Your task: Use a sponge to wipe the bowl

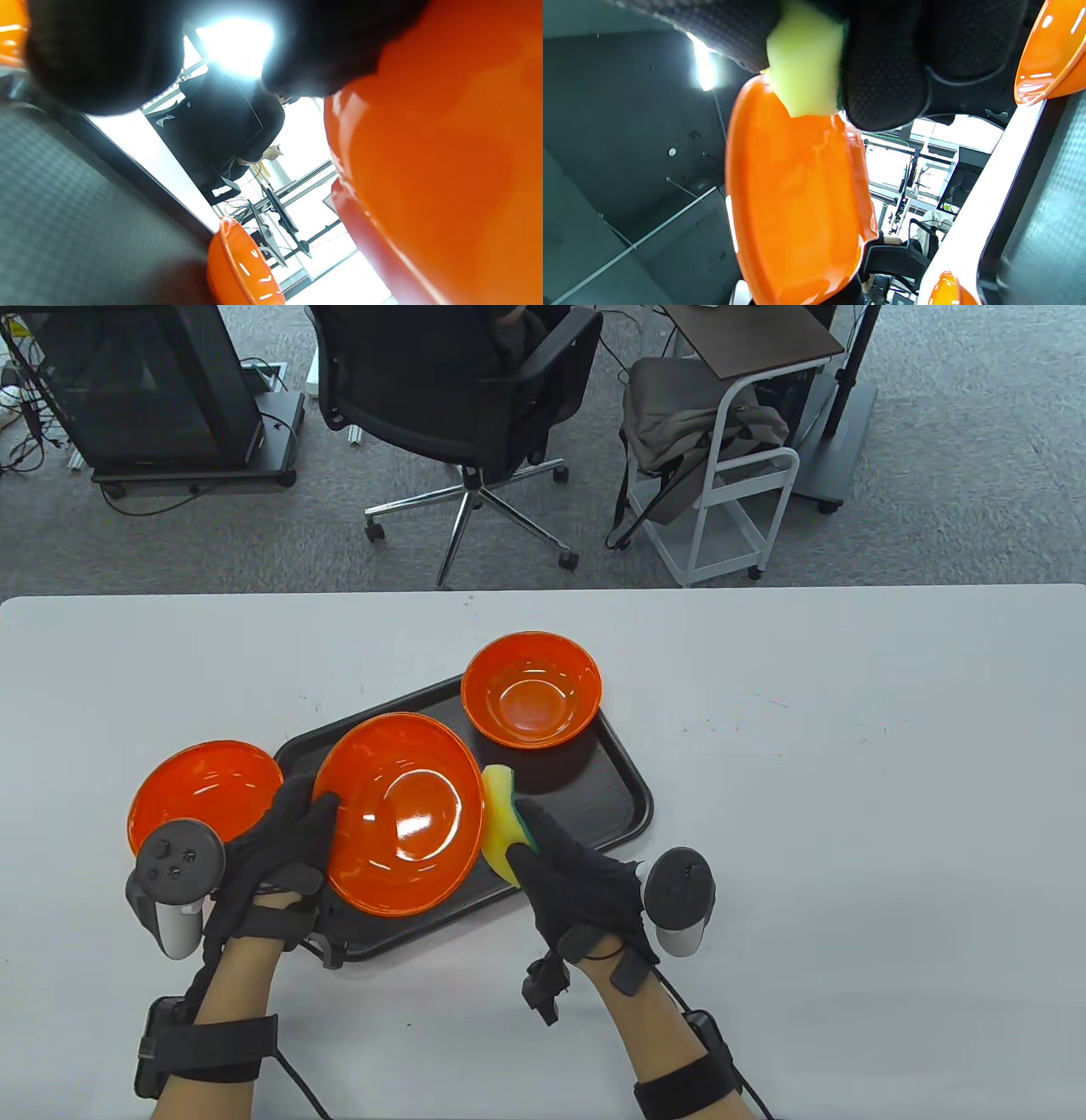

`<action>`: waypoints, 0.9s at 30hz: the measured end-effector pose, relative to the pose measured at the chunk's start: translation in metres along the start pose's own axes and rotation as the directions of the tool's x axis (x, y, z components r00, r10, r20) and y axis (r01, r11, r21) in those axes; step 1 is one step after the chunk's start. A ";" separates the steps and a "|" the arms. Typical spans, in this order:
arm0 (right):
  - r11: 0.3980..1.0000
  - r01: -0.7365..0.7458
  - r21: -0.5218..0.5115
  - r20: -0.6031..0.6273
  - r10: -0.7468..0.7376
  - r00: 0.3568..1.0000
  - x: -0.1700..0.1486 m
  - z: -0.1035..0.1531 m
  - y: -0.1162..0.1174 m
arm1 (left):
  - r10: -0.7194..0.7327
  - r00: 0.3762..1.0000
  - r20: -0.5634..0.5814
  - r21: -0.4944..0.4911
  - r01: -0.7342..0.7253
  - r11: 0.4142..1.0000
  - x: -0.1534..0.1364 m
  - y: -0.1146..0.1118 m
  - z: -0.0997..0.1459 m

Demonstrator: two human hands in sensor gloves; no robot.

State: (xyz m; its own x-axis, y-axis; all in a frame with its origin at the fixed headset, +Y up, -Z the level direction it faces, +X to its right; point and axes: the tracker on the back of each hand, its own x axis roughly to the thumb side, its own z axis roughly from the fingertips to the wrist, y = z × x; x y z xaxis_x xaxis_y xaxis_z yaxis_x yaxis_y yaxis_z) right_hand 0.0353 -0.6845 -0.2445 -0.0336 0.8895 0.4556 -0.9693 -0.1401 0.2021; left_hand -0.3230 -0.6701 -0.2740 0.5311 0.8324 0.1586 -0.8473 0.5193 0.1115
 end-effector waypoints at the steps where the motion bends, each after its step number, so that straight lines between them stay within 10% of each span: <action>1: 1.000 -0.015 0.010 0.000 0.015 1.000 0.000 0.000 0.001 | -0.002 1.000 -0.009 -0.002 0.002 1.000 -0.001 0.001 0.000; 13: 0.999 -0.031 -0.015 -0.043 0.030 0.999 -0.006 0.000 -0.011 | 0.013 0.982 -0.186 0.172 0.019 0.985 -0.038 0.054 -0.001; 27: 0.998 -0.017 -0.053 -0.053 0.014 0.998 -0.008 -0.003 -0.027 | 0.258 0.821 -0.510 0.503 0.042 0.863 -0.117 0.110 0.032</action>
State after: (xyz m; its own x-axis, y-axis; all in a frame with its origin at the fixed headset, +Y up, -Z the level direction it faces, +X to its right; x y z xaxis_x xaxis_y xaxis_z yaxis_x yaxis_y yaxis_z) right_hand 0.0613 -0.6865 -0.2560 -0.0605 0.9093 0.4117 -0.9801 -0.1322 0.1481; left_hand -0.4777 -0.7166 -0.2486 0.2122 0.9157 -0.3412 -0.7039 0.3854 0.5967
